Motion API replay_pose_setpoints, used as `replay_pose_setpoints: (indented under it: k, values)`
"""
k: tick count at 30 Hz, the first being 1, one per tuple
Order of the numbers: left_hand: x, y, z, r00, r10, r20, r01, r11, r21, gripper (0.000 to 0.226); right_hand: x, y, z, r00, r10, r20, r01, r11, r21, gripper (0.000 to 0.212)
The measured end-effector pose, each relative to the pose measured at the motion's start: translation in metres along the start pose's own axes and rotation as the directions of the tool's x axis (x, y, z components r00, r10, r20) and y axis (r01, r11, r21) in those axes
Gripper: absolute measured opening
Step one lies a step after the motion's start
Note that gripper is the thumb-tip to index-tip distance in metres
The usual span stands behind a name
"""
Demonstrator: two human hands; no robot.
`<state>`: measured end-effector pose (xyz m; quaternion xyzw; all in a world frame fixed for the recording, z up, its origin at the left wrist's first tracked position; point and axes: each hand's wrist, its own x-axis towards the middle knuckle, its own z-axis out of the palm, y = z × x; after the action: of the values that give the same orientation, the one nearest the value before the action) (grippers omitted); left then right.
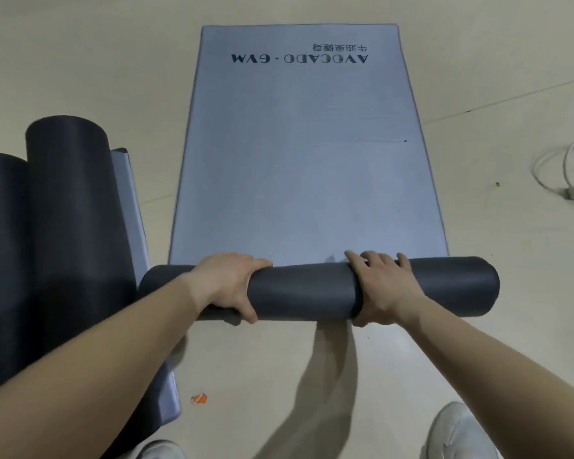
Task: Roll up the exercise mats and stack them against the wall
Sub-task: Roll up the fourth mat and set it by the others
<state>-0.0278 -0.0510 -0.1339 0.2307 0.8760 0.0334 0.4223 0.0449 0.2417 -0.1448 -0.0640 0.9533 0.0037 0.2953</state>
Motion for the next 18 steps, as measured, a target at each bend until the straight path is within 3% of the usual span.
replay_pose_setpoints:
  k: [2,4,6,8,11,14,16,18]
  values:
    - [0.004,-0.001,-0.014,0.998,-0.028,0.063,0.031,0.998,-0.055,0.098,-0.011,-0.01,0.014,0.991,0.025,-0.129,-0.028,0.999,-0.022,0.115]
    - [0.0,0.002,-0.011,0.997,-0.075,0.005,0.075,0.996,-0.05,0.102,-0.012,-0.009,0.02,0.982,0.018,-0.186,-0.016,1.0,0.008,0.105]
    - [-0.014,0.011,0.005,0.956,-0.192,-0.222,0.191,0.981,-0.024,0.101,0.002,-0.002,0.006,0.994,0.011,-0.113,-0.001,0.996,0.087,0.105]
    - [-0.027,0.025,0.032,0.856,-0.275,-0.438,0.303,0.953,-0.006,0.092,0.023,0.008,-0.019,0.999,-0.004,0.034,-0.001,0.988,0.156,0.108]
    - [-0.022,0.03,0.052,0.848,-0.275,-0.453,0.332,0.942,0.05,0.116,0.039,0.013,-0.038,0.991,-0.013,0.133,-0.013,0.981,0.192,0.115]
    - [0.008,0.013,0.034,0.837,-0.227,-0.497,0.279,0.96,0.031,0.125,0.03,0.012,-0.021,0.994,0.011,-0.113,0.003,0.993,0.122,0.117]
    - [0.029,-0.005,0.01,0.862,-0.181,-0.473,0.213,0.977,0.013,0.122,0.023,0.006,-0.001,0.947,-0.002,-0.32,-0.015,0.998,-0.053,0.111]
    - [0.039,-0.016,-0.009,0.89,-0.13,-0.437,0.132,0.991,-0.025,0.12,0.03,0.004,0.005,0.906,0.006,-0.423,-0.049,0.995,-0.09,0.107]
